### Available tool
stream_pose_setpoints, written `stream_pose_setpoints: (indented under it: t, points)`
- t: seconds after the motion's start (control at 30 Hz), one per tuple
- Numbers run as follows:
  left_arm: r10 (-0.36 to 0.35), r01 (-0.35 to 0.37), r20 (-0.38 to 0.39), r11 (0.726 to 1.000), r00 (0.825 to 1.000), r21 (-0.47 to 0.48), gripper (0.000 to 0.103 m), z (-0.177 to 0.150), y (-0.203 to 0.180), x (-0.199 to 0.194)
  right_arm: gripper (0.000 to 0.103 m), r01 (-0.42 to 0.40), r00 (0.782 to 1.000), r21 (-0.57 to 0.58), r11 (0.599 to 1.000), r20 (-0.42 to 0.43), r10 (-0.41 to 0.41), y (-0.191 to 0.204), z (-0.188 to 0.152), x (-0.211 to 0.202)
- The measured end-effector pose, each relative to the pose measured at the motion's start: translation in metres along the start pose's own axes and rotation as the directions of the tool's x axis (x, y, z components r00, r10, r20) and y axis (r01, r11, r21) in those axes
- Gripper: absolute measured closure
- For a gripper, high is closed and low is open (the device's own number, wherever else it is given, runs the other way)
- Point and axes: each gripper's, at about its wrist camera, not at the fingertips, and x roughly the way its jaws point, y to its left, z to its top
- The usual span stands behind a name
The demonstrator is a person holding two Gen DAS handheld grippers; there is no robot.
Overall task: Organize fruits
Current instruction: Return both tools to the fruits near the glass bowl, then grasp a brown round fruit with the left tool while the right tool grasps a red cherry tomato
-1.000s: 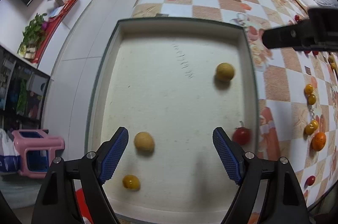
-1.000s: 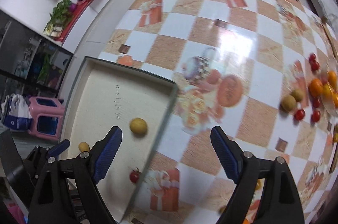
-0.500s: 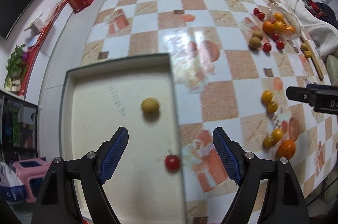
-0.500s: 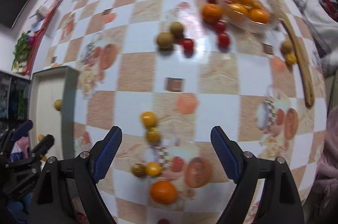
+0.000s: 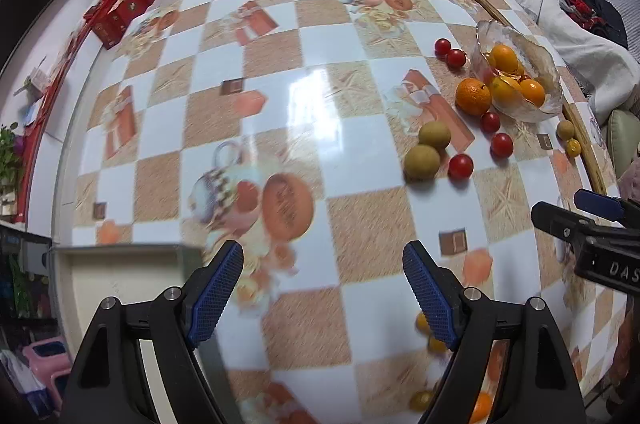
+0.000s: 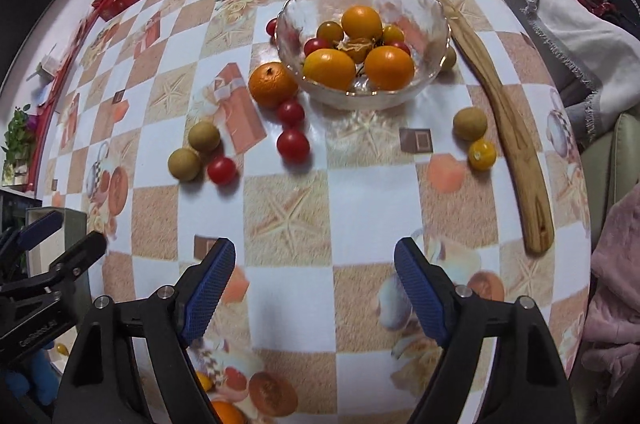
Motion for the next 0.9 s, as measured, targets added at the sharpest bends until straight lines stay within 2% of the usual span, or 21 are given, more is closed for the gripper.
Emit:
stream_pose_setpoints:
  t: [0.2,0.27,0.4,0.53,0.57,0.63,0.73,0.8,0.9]
  points:
    - [-0.018,0.017,0.025,0.999,1.0,0.043,0.02,0.022,-0.025,0.02,0.023,-0.012,1.0,-0.017,1.0,-0.001,0.012,-0.003,0.014,0.016]
    - [-0.025,0.023,0.028,0.998,0.999,0.057,0.02,0.028,-0.032,0.026,0.029,-0.018,1.0,-0.026,1.0,-0.002,0.018,-0.003,0.017,0.022]
    - [-0.024,0.021,0.033,0.995,0.999,0.093,0.02,0.036,-0.042,0.038,0.033,-0.031,0.999,-0.022,0.999,0.006,0.032,-0.005,0.025,0.029]
    - [-0.032,0.028,0.034,0.994,0.999,0.105,0.02,0.041,-0.045,0.046,0.04,-0.06,0.998,-0.003,0.998,0.013,0.06,-0.008,0.031,0.034]
    - [-0.031,0.027,0.035,0.993,0.999,0.111,0.023,0.041,-0.046,0.047,0.045,-0.067,0.998,0.0,0.998,0.016,0.067,-0.008,0.032,0.035]
    - [-0.033,0.029,0.029,0.992,0.999,0.122,0.033,0.042,-0.048,0.052,0.047,-0.074,0.997,0.003,0.997,0.022,0.074,-0.007,0.034,0.036]
    - [-0.026,0.024,0.018,0.991,0.999,0.128,0.035,0.043,-0.049,0.058,0.047,-0.087,0.996,0.002,0.996,0.033,0.087,-0.003,0.036,0.038]
    - [-0.026,0.024,0.015,0.992,1.0,0.125,0.045,0.043,-0.049,0.061,0.049,-0.092,0.995,-0.002,0.996,0.037,0.092,0.0,0.038,0.038]
    - [-0.043,0.04,0.02,0.993,0.999,0.111,0.051,0.045,-0.047,0.062,0.067,-0.081,0.996,-0.006,0.997,0.045,0.081,0.002,0.039,0.039]
